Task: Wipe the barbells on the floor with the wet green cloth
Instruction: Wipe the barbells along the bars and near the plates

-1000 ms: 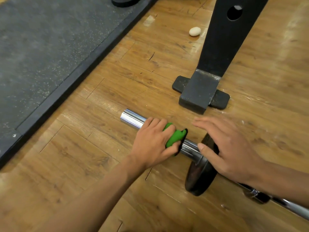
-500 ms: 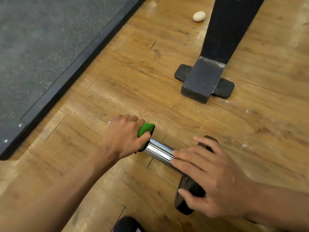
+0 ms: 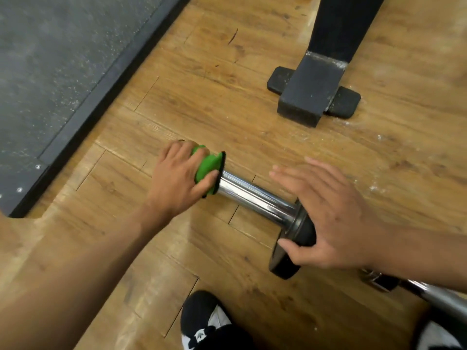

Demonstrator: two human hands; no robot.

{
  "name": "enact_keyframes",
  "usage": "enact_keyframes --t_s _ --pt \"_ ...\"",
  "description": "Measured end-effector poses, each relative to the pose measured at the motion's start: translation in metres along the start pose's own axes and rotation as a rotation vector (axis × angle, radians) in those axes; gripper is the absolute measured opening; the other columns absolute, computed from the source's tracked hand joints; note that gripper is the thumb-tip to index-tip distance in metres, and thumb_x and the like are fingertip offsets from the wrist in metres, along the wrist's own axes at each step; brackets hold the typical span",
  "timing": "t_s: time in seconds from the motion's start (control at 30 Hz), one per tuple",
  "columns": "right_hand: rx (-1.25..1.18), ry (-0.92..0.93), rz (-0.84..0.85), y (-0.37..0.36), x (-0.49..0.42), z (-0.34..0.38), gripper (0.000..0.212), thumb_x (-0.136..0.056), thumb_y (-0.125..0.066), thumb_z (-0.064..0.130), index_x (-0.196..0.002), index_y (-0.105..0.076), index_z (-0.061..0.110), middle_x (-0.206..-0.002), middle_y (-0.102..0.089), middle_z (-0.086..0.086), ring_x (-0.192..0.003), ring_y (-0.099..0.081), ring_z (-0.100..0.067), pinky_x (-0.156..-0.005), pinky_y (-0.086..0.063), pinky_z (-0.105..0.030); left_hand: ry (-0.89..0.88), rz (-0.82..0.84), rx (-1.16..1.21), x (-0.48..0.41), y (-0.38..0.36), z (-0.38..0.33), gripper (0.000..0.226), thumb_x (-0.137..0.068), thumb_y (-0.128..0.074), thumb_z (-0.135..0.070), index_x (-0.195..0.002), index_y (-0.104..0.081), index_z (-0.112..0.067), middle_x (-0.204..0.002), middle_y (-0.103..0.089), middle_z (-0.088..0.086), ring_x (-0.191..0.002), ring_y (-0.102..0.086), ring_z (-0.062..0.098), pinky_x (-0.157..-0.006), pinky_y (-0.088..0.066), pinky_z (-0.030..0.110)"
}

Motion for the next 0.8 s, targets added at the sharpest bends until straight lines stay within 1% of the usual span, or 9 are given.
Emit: enact_keyframes --t_s 0.1,0.17,0.23,0.3,0.43,0.53,0.63,0.73,0.8 --pt "-0.089 -0.15 -0.004 0.011 -0.005 -0.035 0.083 -0.08 -0.063 0.055 -0.15 -0.045 0.014 -0.149 -0.052 -0.006 -0.139 -0.048 -0.026 -0.125 -0.023 -0.05 0.15 -0.049 0.057 -0.022 -0.005 0.004 0.051 -0.099 -0.043 -0.048 -0.126 -0.064 -0.01 -0.122 -0.059 0.017 -0.121 -0.053 0.04 -0.122 -0.026 0.052" --pt "-0.125 -0.244 -0.074 0.025 -0.008 -0.053 0.069 -0.085 -0.059 0.047 -0.145 -0.051 0.015 -0.146 -0.052 -0.006 -0.135 -0.049 -0.027 -0.119 -0.029 -0.048 0.159 -0.135 0.103 -0.03 -0.013 -0.026 0.049 -0.101 -0.045 -0.043 -0.131 -0.063 -0.009 -0.131 -0.058 0.021 -0.138 -0.047 0.041 -0.127 -0.017 0.053" --pt "-0.116 -0.26 -0.148 0.034 -0.009 -0.059 0.049 -0.092 -0.054 0.029 -0.137 -0.061 0.011 -0.14 -0.057 -0.007 -0.13 -0.052 -0.026 -0.112 -0.034 -0.044 -0.004 -0.182 0.13 -0.03 -0.029 -0.075 0.049 -0.101 -0.05 -0.04 -0.137 -0.059 -0.008 -0.139 -0.055 0.023 -0.147 -0.039 0.041 -0.128 -0.014 0.053" --pt "-0.092 -0.244 -0.132 0.033 -0.014 -0.058 0.042 -0.093 -0.053 0.016 -0.134 -0.064 0.01 -0.132 -0.062 -0.004 -0.124 -0.054 -0.023 -0.109 -0.036 -0.041 -0.204 -0.21 0.117 -0.03 -0.043 -0.118 0.054 -0.099 -0.054 -0.04 -0.145 -0.05 -0.011 -0.148 -0.051 0.025 -0.15 -0.032 0.043 -0.129 -0.012 0.054" --pt "-0.109 -0.368 -0.108 0.033 -0.025 -0.08 0.048 -0.086 -0.048 0.027 -0.128 -0.066 0.012 -0.108 -0.059 0.008 -0.106 -0.059 -0.024 -0.091 -0.038 -0.037 -0.415 -0.288 -0.009 -0.052 -0.063 -0.111 0.058 -0.105 -0.051 -0.037 -0.157 -0.034 -0.019 -0.163 -0.032 0.021 -0.154 -0.025 0.039 -0.13 -0.009 0.05" --pt "-0.255 -0.528 -0.169 0.039 -0.029 -0.111 0.05 -0.083 -0.048 0.019 -0.129 -0.067 0.013 -0.114 -0.067 0.006 -0.108 -0.062 -0.015 -0.088 -0.043 -0.031 -0.319 -0.347 -0.035 -0.08 -0.065 -0.06 0.063 -0.101 -0.061 -0.03 -0.156 -0.031 -0.02 -0.163 -0.025 0.018 -0.154 -0.025 0.039 -0.129 -0.011 0.051" --pt "-0.38 -0.63 -0.224 0.041 -0.031 -0.134 0.051 -0.081 -0.049 0.014 -0.129 -0.067 0.017 -0.121 -0.07 0.005 -0.11 -0.065 -0.01 -0.092 -0.047 -0.022 -0.292 -0.326 -0.022 -0.097 -0.063 -0.037 0.055 -0.106 -0.05 -0.039 -0.153 -0.033 -0.017 -0.16 -0.028 0.018 -0.152 -0.026 0.042 -0.129 -0.011 0.054" --pt "-0.45 -0.65 -0.245 0.041 -0.031 -0.143 0.052 -0.079 -0.05 0.011 -0.128 -0.068 0.018 -0.122 -0.071 0.007 -0.112 -0.066 -0.009 -0.096 -0.05 -0.027 -0.186 -0.291 0.081 -0.103 -0.061 -0.058 0.057 -0.102 -0.054 -0.047 -0.148 -0.038 -0.016 -0.155 -0.033 0.016 -0.151 -0.028 0.043 -0.129 -0.008 0.055" --pt "-0.462 -0.629 -0.236 0.041 -0.03 -0.145 0.052 -0.08 -0.05 0.012 -0.128 -0.068 0.017 -0.121 -0.071 0.007 -0.112 -0.065 -0.01 -0.096 -0.049 -0.029 -0.226 -0.25 0.099 -0.105 -0.057 -0.082 0.055 -0.099 -0.056 -0.05 -0.141 -0.048 -0.015 -0.145 -0.047 0.018 -0.146 -0.038 0.04 -0.128 -0.014 0.053"
Point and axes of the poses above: each hand's wrist, its own x-axis away from the middle knuckle, its own y-axis out of the back of the hand, z = x × y, the point moved 5 cm from there along -x, towards the middle knuckle
